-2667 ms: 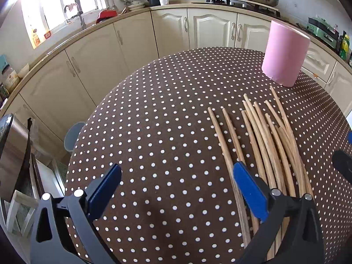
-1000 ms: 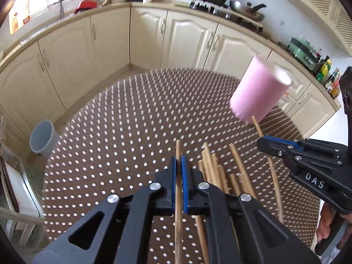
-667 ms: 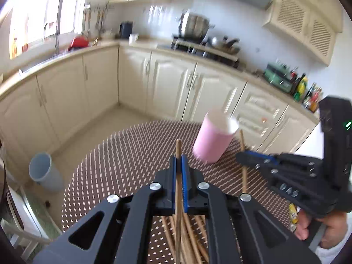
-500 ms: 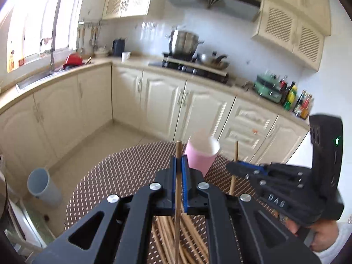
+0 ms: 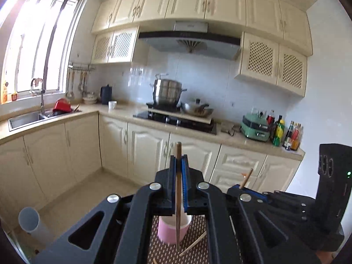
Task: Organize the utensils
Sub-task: 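Lift both held chopsticks upright and carry them over the pink cup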
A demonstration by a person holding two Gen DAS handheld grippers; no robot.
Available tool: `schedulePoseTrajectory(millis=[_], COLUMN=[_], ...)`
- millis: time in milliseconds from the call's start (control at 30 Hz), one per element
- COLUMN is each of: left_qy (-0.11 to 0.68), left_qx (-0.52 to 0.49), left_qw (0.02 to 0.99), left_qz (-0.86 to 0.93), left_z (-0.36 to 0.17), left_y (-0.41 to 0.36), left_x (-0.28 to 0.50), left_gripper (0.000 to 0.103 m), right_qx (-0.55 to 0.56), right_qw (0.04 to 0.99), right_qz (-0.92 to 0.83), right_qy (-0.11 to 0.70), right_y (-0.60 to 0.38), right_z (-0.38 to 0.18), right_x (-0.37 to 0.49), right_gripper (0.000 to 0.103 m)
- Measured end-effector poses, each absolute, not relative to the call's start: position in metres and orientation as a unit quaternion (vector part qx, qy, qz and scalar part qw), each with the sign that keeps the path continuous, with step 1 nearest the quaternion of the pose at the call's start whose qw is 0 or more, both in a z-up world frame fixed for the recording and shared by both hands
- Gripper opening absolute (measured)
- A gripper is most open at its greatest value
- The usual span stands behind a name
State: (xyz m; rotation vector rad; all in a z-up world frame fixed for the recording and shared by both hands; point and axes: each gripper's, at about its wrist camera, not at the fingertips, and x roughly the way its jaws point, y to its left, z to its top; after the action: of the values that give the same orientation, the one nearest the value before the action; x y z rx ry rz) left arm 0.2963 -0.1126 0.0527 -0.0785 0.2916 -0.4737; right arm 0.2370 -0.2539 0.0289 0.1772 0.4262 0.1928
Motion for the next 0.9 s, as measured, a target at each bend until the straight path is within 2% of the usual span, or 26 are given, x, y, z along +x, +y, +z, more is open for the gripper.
schedulePoseTrajectory(millis=[367,600,900], left_qy=[0.094,0.123,0.156], left_qx=[-0.041,-0.026,-0.01], left_qw=[0.97,0.969,0.965], left_qz=[-0.221,-0.212,-0.212], left_z=[0.047,0.02,-0.003], left_y=[-0.151,-0.157,-0.151], left_x=[0.325,0.345,0.359], left_gripper=[0.005,0.005,0.005], right_qx=[0.095,0.09,0.082], right_qw=[0.981,0.984,0.98], right_qz=[0.063,0.047,0.042], right_qy=[0.156,0.147,0.178], right_y=[-0.28,-0.281,-0.274], right_z=[0.054,0.042,0.017], right_x=[0.254,0.267,0.28], right_gripper=[0.005,0.005,0.005])
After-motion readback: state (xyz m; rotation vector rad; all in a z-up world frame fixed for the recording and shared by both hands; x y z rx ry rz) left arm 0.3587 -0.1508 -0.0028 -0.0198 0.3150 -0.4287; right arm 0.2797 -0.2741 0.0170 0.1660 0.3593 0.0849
